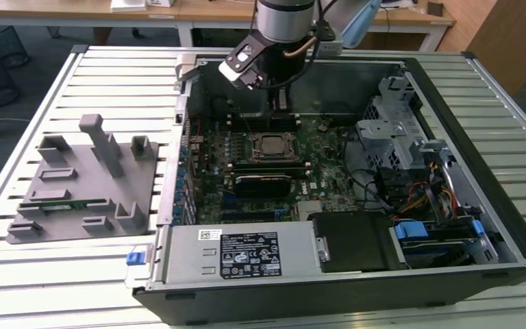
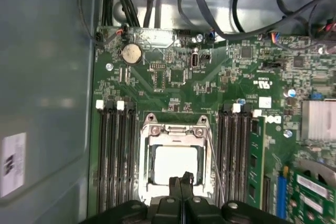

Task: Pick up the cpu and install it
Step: 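Install the first cpu locking lever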

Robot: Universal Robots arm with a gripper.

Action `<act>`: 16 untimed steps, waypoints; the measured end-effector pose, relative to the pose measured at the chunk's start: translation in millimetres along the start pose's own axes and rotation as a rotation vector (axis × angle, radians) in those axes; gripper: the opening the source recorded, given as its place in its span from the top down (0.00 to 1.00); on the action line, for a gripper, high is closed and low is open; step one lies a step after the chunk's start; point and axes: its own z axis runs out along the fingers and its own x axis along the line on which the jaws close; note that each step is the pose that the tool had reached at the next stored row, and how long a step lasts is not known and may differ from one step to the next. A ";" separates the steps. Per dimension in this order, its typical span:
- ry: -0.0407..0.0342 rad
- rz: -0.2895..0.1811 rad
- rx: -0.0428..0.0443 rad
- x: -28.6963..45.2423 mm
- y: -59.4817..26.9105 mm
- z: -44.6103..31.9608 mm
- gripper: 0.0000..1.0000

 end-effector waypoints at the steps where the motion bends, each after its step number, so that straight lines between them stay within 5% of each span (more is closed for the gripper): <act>1: -0.0001 0.000 0.0000 -0.1 0.0 -3.8 0.89; 5: -0.0002 -0.001 -0.0027 -0.3 -0.8 -16.1 0.89; 16: 0.0023 -0.186 -0.0064 -0.2 -1.0 -15.9 0.89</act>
